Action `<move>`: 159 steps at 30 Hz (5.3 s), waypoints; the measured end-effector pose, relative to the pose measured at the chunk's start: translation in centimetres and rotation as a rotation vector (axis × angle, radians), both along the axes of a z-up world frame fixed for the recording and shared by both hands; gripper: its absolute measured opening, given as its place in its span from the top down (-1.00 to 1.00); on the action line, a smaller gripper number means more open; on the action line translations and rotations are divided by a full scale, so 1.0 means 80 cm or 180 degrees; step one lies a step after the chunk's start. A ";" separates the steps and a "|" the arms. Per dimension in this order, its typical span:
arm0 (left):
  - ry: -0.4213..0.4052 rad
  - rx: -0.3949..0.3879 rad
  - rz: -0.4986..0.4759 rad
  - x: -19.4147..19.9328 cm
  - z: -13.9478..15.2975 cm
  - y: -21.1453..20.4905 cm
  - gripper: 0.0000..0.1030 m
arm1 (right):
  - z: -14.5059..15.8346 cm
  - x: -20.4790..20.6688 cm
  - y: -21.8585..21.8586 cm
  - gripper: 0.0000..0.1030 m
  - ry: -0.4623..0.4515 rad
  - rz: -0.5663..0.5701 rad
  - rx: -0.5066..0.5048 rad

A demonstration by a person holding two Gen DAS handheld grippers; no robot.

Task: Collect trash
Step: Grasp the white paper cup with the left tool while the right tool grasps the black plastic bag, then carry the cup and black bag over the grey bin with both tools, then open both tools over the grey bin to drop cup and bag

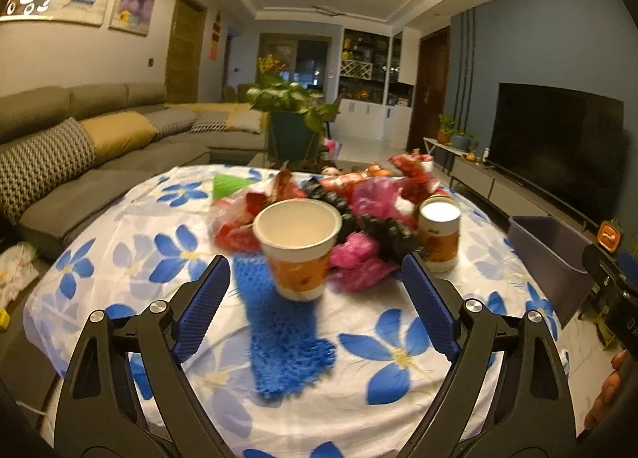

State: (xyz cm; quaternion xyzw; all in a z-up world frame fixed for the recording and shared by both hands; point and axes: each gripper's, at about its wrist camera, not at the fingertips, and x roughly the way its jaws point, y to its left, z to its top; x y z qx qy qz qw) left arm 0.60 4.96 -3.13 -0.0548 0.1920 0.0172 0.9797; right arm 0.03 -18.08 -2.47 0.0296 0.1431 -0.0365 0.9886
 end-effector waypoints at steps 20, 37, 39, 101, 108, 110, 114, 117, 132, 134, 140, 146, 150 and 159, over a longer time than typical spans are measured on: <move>0.0107 -0.0065 -0.0025 0.098 -0.044 0.027 -0.66 | -0.041 0.066 0.065 -0.78 0.0215 0.0408 -0.0083; -0.0005 -0.0071 -0.0020 0.124 -0.039 0.039 -0.13 | -0.065 0.146 0.112 -0.23 0.0244 0.0949 -0.0110; -0.0063 -0.0119 0.0004 0.120 -0.032 0.045 -0.13 | -0.069 0.155 0.116 -0.10 0.0311 0.0974 -0.0109; -0.0487 -0.0070 -0.1208 0.097 0.062 -0.166 -0.13 | 0.042 0.029 -0.137 0.97 -0.0595 -0.0198 -0.0074; -0.0417 -0.0084 -0.1625 0.149 0.053 -0.263 -0.13 | 0.036 0.048 -0.193 0.97 -0.0563 -0.0566 -0.0101; -0.0376 -0.0077 -0.1711 0.166 0.048 -0.287 -0.13 | 0.033 0.054 -0.205 0.97 -0.0531 -0.0631 -0.0086; -0.0376 -0.0069 -0.1857 0.185 0.040 -0.325 -0.13 | 0.025 0.068 -0.227 0.97 -0.0477 -0.0715 -0.0039; -0.0360 -0.0057 -0.1924 0.196 0.033 -0.351 -0.13 | 0.020 0.077 -0.246 0.97 -0.0436 -0.0767 0.0003; -0.0168 0.0074 -0.2103 0.231 -0.004 -0.422 -0.13 | 0.003 0.121 -0.285 0.97 -0.0242 -0.0748 0.0201; -0.0165 0.0098 -0.2086 0.232 -0.004 -0.425 -0.13 | -0.001 0.125 -0.287 0.97 -0.0235 -0.0728 0.0235; -0.0155 0.0056 -0.2073 0.235 -0.004 -0.427 -0.13 | -0.007 0.134 -0.294 0.95 -0.0186 -0.0652 0.0309; -0.0101 0.0055 -0.2101 0.241 -0.008 -0.435 -0.15 | -0.006 0.122 -0.303 0.04 -0.0313 -0.0788 0.0385; -0.0029 0.0049 -0.2187 0.244 -0.014 -0.444 -0.18 | -0.004 0.115 -0.303 0.02 -0.0346 -0.0917 0.0334; -0.0078 0.0161 -0.2220 0.231 -0.019 -0.441 -0.74 | 0.000 0.100 -0.290 -0.11 -0.0404 -0.0972 0.0207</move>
